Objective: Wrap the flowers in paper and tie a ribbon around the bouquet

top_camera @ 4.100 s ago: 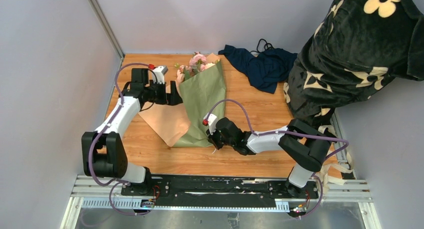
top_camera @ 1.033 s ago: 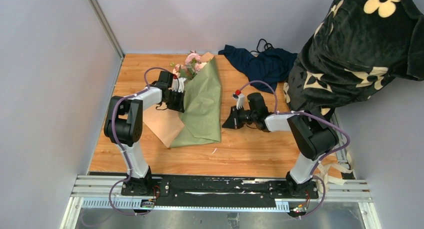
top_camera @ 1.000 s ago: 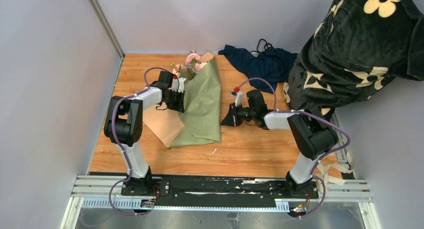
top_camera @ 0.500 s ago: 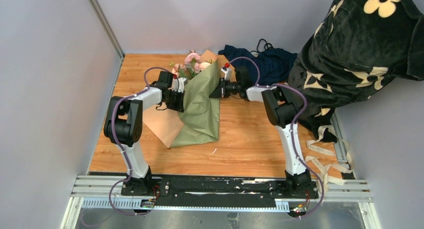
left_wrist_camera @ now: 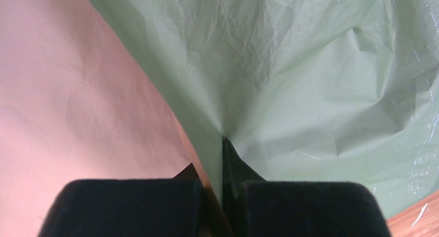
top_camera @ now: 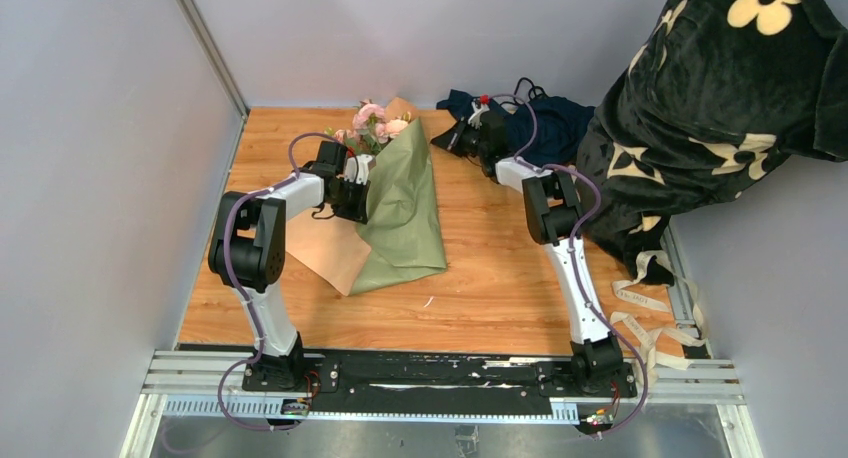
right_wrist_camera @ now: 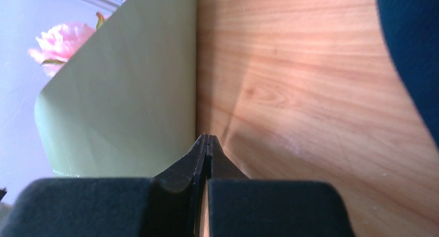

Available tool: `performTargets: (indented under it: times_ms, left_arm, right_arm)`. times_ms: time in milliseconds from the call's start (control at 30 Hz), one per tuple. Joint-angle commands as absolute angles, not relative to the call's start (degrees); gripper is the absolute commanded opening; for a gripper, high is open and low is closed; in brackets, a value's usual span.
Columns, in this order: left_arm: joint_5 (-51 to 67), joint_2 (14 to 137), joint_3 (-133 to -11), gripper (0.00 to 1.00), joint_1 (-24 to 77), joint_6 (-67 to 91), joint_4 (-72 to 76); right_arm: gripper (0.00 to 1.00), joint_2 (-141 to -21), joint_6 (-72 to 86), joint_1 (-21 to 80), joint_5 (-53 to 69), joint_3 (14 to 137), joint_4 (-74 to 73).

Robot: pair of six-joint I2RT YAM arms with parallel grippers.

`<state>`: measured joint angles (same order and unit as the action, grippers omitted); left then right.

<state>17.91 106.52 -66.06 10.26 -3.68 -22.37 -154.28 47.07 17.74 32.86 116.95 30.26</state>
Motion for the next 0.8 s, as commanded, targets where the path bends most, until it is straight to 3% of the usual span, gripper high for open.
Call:
performTargets:
  times_ms: [0, 100, 167, 233, 433, 600, 767]
  left_arm:
    - [14.22, 109.42, -65.57, 0.00, 9.76, -5.71, -24.31]
    - [12.48, 109.64, -65.57, 0.00, 9.76, -5.37, -24.41]
    - [11.88, 109.66, -65.57, 0.00, 9.76, -5.28, -24.35]
    - [11.84, 109.53, -65.54, 0.00, 9.76, -5.21, -24.38]
    - [10.53, 109.37, -65.69, 0.00, 9.76, -5.16, -24.19]
    - [10.05, 109.36, -65.74, 0.00, 9.76, -5.10, -24.54]
    - [9.52, 109.04, -65.98, 0.00, 9.76, -5.34, -24.90]
  right_arm:
    - [0.05, -152.77, 43.70, 17.33, 27.59, 119.98, 24.26]
    - [0.28, -146.39, 35.81, 17.31, 31.84, 113.12, 21.42]
    - [0.52, -139.44, 30.24, 17.59, 35.23, 105.19, 19.16]
    - [0.57, -132.70, 25.28, 17.93, 37.17, 96.18, 16.39]
    - [0.23, -114.39, 14.64, 23.73, 40.58, 71.78, 15.76]
    - [0.07, -116.04, 15.07, 29.82, 46.85, 68.79, 16.93]
    - [0.00, -118.93, 17.28, 30.63, 44.80, 66.41, 16.06]
